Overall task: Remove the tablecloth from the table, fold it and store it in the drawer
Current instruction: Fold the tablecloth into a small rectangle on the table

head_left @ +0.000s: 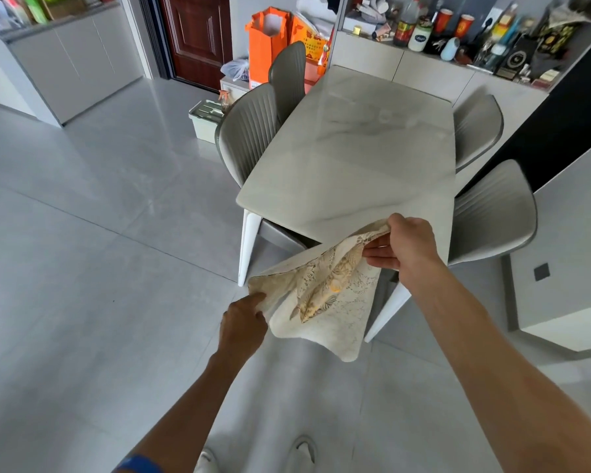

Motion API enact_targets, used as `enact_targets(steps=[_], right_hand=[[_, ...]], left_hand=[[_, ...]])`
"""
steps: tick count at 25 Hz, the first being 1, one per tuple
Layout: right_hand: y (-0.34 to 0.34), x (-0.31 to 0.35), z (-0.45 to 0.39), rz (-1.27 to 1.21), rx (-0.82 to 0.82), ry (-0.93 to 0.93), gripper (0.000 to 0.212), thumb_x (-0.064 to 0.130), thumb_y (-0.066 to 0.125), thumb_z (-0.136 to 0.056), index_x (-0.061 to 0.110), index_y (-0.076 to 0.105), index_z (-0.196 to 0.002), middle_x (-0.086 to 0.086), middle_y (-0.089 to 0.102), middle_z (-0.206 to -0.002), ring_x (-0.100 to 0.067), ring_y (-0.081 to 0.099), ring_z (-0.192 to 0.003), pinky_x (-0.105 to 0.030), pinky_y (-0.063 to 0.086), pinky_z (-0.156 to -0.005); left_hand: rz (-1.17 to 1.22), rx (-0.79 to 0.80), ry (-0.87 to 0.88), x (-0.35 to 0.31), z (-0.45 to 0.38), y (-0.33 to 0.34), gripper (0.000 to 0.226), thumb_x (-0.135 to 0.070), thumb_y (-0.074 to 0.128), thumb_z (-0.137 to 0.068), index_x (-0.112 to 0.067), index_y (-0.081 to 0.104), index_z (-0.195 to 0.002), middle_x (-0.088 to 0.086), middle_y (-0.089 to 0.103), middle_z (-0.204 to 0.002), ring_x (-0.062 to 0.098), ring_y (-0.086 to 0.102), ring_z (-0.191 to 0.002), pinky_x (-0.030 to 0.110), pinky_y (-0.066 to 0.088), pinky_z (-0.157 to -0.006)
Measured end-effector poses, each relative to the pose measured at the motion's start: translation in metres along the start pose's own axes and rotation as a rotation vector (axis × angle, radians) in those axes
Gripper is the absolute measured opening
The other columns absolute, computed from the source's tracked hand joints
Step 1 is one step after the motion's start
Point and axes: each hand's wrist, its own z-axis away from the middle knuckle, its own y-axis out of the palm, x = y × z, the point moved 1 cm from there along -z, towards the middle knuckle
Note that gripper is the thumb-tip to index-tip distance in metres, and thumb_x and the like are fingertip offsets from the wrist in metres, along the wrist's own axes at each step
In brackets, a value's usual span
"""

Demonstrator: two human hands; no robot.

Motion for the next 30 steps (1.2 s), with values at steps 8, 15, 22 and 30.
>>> enact_targets(steps=[8, 15, 22, 30], right_hand=[[0.013, 0.014, 0.004, 0.042, 0.046, -0.037, 0.033, 0.016, 0.039, -0.095, -0.008, 0.059, -0.106, -0.016, 0.069, -0.061, -0.026, 0.07, -0.05, -0.03, 0.055, -0.042], [0.007, 0.014, 0.0, 0.064, 0.076, -0.008, 0.025, 0.013, 0.04, -0.093, -0.001, 0.061, -0.096, -0.015, 0.07, -0.058, -0.029, 0.071, -0.052, -0.033, 0.059, -0.048], [0.003, -0.004, -0.006, 0.127, 0.124, 0.01, 0.03, 0.015, 0.041, -0.096, -0.004, 0.063, -0.1, -0.017, 0.073, -0.063, -0.028, 0.071, -0.052, -0.03, 0.056, -0.043], [-0.004, -0.024, -0.015, 0.181, 0.133, 0.047, 0.03, 0.016, 0.042, -0.096, -0.004, 0.063, -0.103, -0.018, 0.072, -0.064, -0.028, 0.07, -0.052, -0.033, 0.059, -0.047]], left_hand=[[1.134, 0.027, -0.579, -0.012, 0.033, 0.03, 0.029, -0.017, 0.068, -0.086, -0.015, 0.064, -0.114, 0.01, 0.066, -0.114, 0.022, 0.067, -0.095, 0.03, 0.052, -0.076], [1.925, 0.23, -0.748, -0.04, 0.024, 0.05, 0.021, -0.005, 0.06, -0.089, -0.001, 0.065, -0.109, 0.012, 0.073, -0.093, 0.02, 0.069, -0.083, 0.029, 0.057, -0.078], [1.999, 0.232, -0.752, -0.036, 0.023, 0.05, 0.015, -0.008, 0.064, -0.074, -0.003, 0.06, -0.088, 0.013, 0.065, -0.078, 0.024, 0.063, -0.076, 0.032, 0.053, -0.074], [2.118, 0.08, -0.663, -0.013, 0.018, 0.044, 0.015, -0.023, 0.064, -0.085, -0.008, 0.063, -0.09, 0.006, 0.068, -0.085, 0.017, 0.066, -0.082, 0.028, 0.055, -0.078]])
